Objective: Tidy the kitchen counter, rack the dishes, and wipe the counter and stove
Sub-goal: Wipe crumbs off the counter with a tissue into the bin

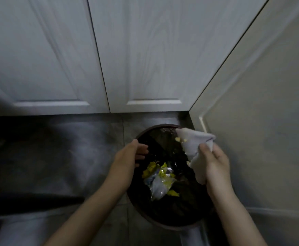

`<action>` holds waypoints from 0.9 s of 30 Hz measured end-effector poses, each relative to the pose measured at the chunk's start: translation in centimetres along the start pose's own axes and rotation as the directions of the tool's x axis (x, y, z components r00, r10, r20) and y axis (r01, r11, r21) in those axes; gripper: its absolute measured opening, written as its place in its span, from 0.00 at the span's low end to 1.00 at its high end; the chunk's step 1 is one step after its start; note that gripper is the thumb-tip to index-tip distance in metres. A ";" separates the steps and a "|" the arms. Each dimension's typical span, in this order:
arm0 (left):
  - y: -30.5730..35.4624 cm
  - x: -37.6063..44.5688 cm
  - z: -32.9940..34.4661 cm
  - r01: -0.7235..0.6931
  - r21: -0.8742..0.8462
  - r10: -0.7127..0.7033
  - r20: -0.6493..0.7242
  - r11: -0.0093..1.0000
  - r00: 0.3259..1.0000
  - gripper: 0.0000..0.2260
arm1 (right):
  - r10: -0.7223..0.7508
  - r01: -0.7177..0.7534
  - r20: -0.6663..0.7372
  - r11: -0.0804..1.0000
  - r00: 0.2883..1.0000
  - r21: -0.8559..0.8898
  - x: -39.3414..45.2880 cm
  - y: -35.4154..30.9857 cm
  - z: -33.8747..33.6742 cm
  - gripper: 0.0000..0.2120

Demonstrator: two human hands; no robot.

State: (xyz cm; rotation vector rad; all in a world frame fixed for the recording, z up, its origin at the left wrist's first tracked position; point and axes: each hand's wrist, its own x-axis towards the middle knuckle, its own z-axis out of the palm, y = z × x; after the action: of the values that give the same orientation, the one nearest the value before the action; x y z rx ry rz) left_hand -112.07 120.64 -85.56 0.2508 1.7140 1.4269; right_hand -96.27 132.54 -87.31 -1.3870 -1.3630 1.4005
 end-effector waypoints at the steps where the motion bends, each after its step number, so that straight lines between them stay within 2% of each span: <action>1: -0.1 -0.3 -0.2 -0.014 0.041 0.014 -0.013 0.999 1.000 0.15 | -0.103 0.103 0.007 0.991 0.995 -0.081 -0.2 0.3 0.0 0.12; 2: -0.1 -0.3 -0.2 -0.052 0.120 0.054 -0.009 0.991 0.999 0.13 | -0.173 0.179 0.045 0.960 0.984 -0.215 -0.2 0.7 -0.1 0.11; 4: -0.4 -0.7 -0.5 -0.132 0.318 0.142 -0.008 0.939 0.990 0.08 | -0.169 0.241 0.186 0.834 0.968 -0.497 -0.6 2.1 0.3 0.09; 5: -0.5 -0.7 -0.7 -0.155 0.410 0.179 -0.020 0.899 0.984 0.06 | -0.174 0.263 0.209 0.791 0.962 -0.552 -0.6 2.8 0.4 0.10; 7: -1.0 -0.7 -1.3 -0.152 0.546 0.217 -0.056 0.824 0.975 0.07 | -0.222 0.302 0.206 0.726 0.953 -0.617 -0.2 3.7 0.4 0.10; 8: -1.3 -0.7 -1.6 -0.130 0.592 0.214 -0.074 0.796 0.974 0.10 | -0.188 0.308 0.247 0.675 0.951 -0.670 -0.3 3.9 0.5 0.10; 9: -1.6 -0.6 -1.8 -0.099 0.612 0.195 -0.092 0.784 0.977 0.13 | -0.154 0.319 0.291 0.646 0.944 -0.694 -0.4 4.0 0.7 0.09; 12: -1.9 -0.3 -2.1 -0.031 0.585 0.111 -0.101 0.811 0.989 0.18 | -0.257 0.373 0.271 0.651 0.928 -0.661 -0.2 4.0 0.9 0.08; 14: -2.1 -0.2 -2.4 -0.017 0.604 0.100 -0.105 0.797 0.989 0.20 | -0.126 0.324 0.319 0.634 0.939 -0.702 -0.4 3.8 0.9 0.09; 15: -2.3 -0.1 -2.5 0.008 0.637 0.087 -0.118 0.771 0.989 0.22 | -0.096 0.276 0.291 0.682 0.952 -0.677 -0.2 3.9 0.7 0.09; 17: -2.7 0.1 -3.0 0.098 0.706 0.029 -0.166 0.701 0.986 0.30 | -0.070 0.120 0.119 0.867 0.990 -0.484 0.4 3.6 0.3 0.09; 18: -2.9 0.2 -3.2 0.140 0.726 -0.016 -0.175 0.673 0.984 0.29 | 0.031 -0.007 0.065 0.940 0.997 -0.340 0.4 3.3 0.3 0.10; 19: -2.9 0.3 -3.2 0.163 0.731 -0.062 -0.163 0.663 0.985 0.24 | 0.164 -0.148 0.071 0.971 0.984 -0.185 0.4 3.0 0.4 0.10; 21: -2.8 0.5 -3.0 0.232 0.635 -0.206 -0.116 0.737 0.972 0.10 | 0.349 -0.361 0.160 0.931 0.923 0.052 0.7 2.9 0.6 0.10; 23: -2.8 0.7 -2.7 0.300 0.524 -0.308 -0.074 0.797 0.949 0.09 | 0.413 -0.452 0.220 0.875 0.884 0.171 1.0 3.2 0.8 0.10; 26: -3.3 0.8 -2.5 0.348 0.423 -0.371 -0.031 0.836 0.928 0.02 | 0.478 -0.533 0.244 0.800 0.844 0.276 1.5 3.4 0.8 0.11; 27: -3.4 0.7 -2.4 0.369 0.360 -0.395 0.000 0.857 0.919 0.04 | 0.496 -0.557 0.259 0.776 0.829 0.296 1.5 3.4 0.9 0.13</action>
State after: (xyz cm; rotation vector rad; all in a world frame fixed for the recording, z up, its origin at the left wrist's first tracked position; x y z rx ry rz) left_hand -113.01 118.27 -89.00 0.1413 1.8296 0.8049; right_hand -96.73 133.24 -91.07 -1.4827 -0.7574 2.0620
